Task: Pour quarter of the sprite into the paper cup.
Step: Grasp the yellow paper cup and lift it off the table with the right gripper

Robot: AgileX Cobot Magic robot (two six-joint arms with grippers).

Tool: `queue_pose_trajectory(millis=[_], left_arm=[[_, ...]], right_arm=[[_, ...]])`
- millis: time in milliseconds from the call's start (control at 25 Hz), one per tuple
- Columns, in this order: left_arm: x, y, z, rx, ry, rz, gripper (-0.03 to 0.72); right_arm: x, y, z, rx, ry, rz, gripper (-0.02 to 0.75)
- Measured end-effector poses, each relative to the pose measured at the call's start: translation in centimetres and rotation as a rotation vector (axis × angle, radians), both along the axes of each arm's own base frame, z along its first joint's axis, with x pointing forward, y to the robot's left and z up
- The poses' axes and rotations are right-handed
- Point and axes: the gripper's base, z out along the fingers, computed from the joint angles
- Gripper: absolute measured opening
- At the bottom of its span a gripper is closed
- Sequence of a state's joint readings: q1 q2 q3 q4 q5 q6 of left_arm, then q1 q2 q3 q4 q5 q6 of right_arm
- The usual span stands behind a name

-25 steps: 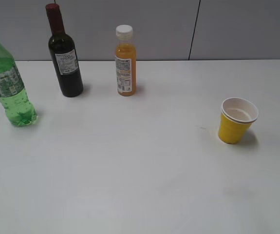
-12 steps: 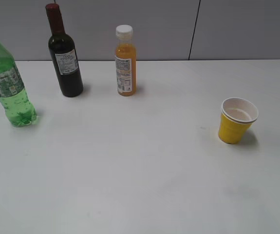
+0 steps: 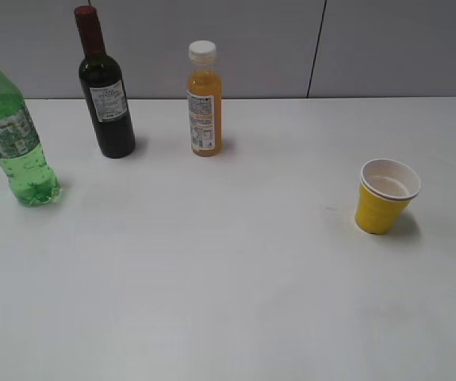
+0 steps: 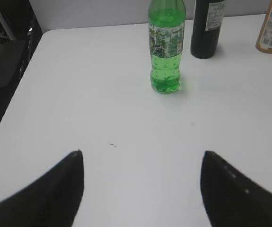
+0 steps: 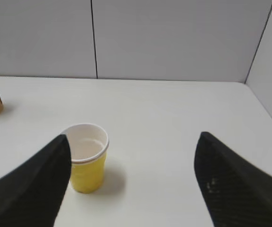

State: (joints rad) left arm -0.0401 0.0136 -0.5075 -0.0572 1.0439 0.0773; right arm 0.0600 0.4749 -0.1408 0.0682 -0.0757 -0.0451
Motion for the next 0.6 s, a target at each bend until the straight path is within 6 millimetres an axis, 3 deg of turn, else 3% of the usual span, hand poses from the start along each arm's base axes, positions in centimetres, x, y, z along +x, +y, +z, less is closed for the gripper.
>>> queue_pose_trajectory(millis=[280, 600], left_arm=[[0.0, 0.0, 0.0, 0.0, 0.0, 0.0, 0.582], [0.0, 0.0, 0.0, 0.0, 0.0, 0.0, 0.582]], right_arm=[[2.5, 0.3, -0.8, -0.007, 0.024, 0.006, 0.605], [4.7, 3.3, -3.1, -0.026, 0.114, 0.184, 0.602]])
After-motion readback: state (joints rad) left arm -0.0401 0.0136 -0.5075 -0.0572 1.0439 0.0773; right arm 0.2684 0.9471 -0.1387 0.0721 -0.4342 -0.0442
